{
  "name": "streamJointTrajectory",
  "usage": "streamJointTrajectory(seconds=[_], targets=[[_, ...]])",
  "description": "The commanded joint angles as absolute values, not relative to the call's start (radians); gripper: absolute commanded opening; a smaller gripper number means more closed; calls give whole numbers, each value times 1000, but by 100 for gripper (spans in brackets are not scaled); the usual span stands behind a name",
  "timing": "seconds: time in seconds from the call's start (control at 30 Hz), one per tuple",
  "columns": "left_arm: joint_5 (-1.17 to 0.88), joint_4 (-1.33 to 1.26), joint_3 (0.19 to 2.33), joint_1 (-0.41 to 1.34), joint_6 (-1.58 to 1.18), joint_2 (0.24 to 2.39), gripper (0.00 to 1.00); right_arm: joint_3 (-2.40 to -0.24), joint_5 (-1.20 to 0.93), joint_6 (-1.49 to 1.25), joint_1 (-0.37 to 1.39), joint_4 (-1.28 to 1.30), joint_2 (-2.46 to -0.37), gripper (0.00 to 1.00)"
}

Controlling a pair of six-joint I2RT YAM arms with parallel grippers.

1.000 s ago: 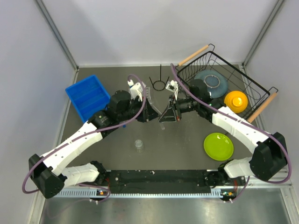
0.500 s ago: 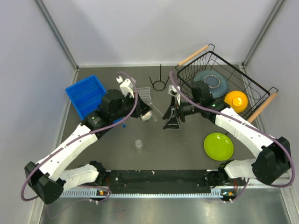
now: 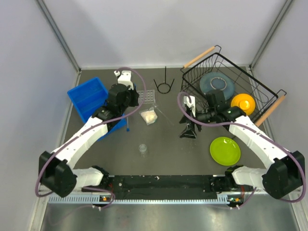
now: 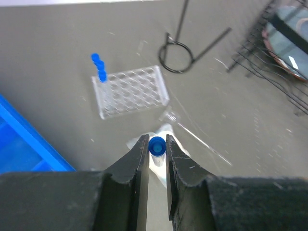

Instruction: Organize the chemistry lab equipment

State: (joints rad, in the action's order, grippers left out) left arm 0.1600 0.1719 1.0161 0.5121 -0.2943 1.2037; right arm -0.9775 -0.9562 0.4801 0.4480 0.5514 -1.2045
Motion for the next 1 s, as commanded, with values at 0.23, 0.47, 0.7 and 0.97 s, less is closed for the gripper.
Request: streamJointTrajectory(seconds=[0.23, 0.47, 0.7, 0.97], targets=[[235, -140, 1067, 379, -164, 1494, 11, -945, -946, 621, 413, 578, -1198, 81], [201, -169, 1138, 338, -158, 1633, 10, -976, -936, 640, 413, 614, -1239, 81], [179, -176, 1192, 328, -158, 1703, 11, -991, -936, 647, 413, 632, -1270, 81], [175, -183, 1193, 327, -163, 1746, 10, -996, -930, 657, 414, 640, -1282, 81]])
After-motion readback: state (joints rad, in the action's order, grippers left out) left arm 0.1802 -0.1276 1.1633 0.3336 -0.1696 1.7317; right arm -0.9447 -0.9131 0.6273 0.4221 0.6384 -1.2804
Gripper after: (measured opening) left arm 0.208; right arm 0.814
